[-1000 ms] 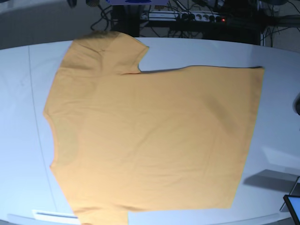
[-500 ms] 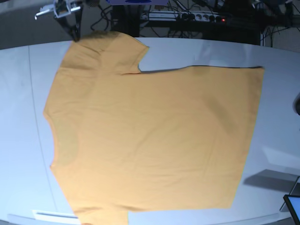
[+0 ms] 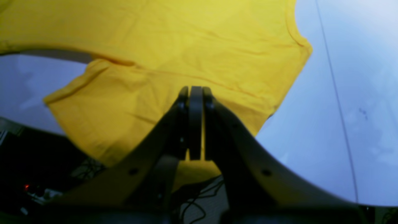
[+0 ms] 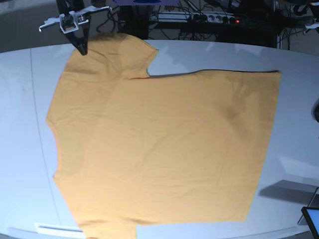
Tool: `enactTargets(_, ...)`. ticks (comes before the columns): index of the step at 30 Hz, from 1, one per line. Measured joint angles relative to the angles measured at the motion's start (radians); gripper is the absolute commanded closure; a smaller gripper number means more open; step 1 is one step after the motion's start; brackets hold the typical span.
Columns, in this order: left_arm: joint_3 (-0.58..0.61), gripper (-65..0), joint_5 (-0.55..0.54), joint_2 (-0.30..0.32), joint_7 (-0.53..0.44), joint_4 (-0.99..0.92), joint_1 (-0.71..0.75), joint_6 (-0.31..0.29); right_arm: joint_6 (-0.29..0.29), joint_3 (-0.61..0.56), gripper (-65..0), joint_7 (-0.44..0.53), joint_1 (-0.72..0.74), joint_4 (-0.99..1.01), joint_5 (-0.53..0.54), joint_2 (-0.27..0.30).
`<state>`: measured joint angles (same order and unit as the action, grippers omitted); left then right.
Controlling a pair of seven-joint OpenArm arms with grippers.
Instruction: Fold the T-shirt properly
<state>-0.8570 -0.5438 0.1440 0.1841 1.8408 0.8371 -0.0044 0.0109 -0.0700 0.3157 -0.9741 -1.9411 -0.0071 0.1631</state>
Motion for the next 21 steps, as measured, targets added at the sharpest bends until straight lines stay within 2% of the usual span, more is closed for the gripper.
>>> enactTargets(3,0.001,-14.3,0.001,0.008,-0.114,-0.007,0.001,-0.064,-0.003,0.000,-0.1,0.003,0.006,0.000,0.000,0.002)
enactTargets(6,0.000,-14.3,0.021,0.031,-0.154,-0.006,-0.022,-0.100,-0.003,-0.002,0.0,0.002,0.004,0.000,0.000,0.002)
enactTargets(9,0.001,-14.4,0.164,0.052,-0.162,-0.064,-0.089,-0.121,-0.002,-0.002,0.0,0.002,0.004,0.000,-0.001,0.016)
enactTargets(11,0.021,-14.8,0.205,0.060,-0.154,-0.133,-0.135,-0.133,-0.002,-0.002,0.0,0.003,0.005,0.000,0.000,0.048)
enactTargets(13,0.057,-14.6,0.197,0.070,-0.148,-0.207,-0.149,-0.237,-0.006,0.000,0.0,0.001,0.005,0.000,0.000,0.051)
enactTargets(15,0.092,-14.4,0.130,0.079,-0.147,-0.266,-0.151,-0.340,-0.003,0.000,0.0,0.002,0.005,0.000,0.000,0.051)
enactTargets(20,0.050,-14.4,-0.155,0.117,-0.131,-0.309,-0.132,-0.442,-0.003,0.000,0.0,0.000,0.005,0.000,0.000,0.052)
enactTargets(21,0.043,-14.4,-0.194,0.129,-0.084,-0.305,-0.127,-0.465,-0.003,0.000,0.0,0.000,0.005,0.000,0.000,0.052)
